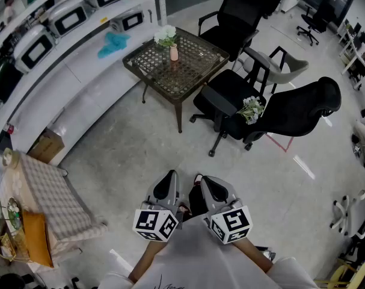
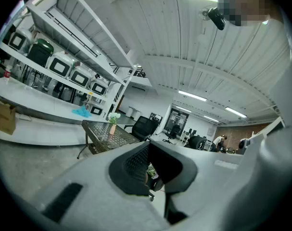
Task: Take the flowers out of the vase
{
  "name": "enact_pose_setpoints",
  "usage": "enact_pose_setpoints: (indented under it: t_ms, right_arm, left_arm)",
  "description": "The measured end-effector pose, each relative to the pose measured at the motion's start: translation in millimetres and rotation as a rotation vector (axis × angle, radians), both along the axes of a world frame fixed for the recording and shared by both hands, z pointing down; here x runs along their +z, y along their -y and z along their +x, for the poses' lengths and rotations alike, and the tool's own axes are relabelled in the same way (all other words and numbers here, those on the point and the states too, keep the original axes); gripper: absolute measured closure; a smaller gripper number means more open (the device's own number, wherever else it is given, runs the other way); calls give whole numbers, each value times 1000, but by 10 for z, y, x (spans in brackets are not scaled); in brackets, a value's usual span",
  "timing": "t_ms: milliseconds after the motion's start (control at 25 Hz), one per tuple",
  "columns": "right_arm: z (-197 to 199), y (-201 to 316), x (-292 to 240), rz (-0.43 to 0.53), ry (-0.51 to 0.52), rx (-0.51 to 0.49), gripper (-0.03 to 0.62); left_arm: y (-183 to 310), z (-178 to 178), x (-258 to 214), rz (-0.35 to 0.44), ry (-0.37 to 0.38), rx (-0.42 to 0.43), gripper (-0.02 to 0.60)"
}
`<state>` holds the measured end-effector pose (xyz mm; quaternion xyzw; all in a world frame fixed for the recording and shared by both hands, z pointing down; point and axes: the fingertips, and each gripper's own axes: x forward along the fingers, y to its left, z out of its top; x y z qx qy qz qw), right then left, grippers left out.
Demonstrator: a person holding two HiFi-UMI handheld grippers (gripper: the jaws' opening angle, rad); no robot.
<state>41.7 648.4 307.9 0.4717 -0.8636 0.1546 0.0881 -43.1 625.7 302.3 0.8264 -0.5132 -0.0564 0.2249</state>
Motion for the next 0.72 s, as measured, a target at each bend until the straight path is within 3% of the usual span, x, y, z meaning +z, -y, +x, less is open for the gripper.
enact_pose_setpoints:
  t_ms: [400,720]
  right_arm:
    - [60,293,-73,5,63,-2,589]
    - [75,806,5,-43,78,-33,588]
  left_arm:
    - [226,24,104,-51,52,-26,580]
    - [652,26,30,-21,47,-67,580]
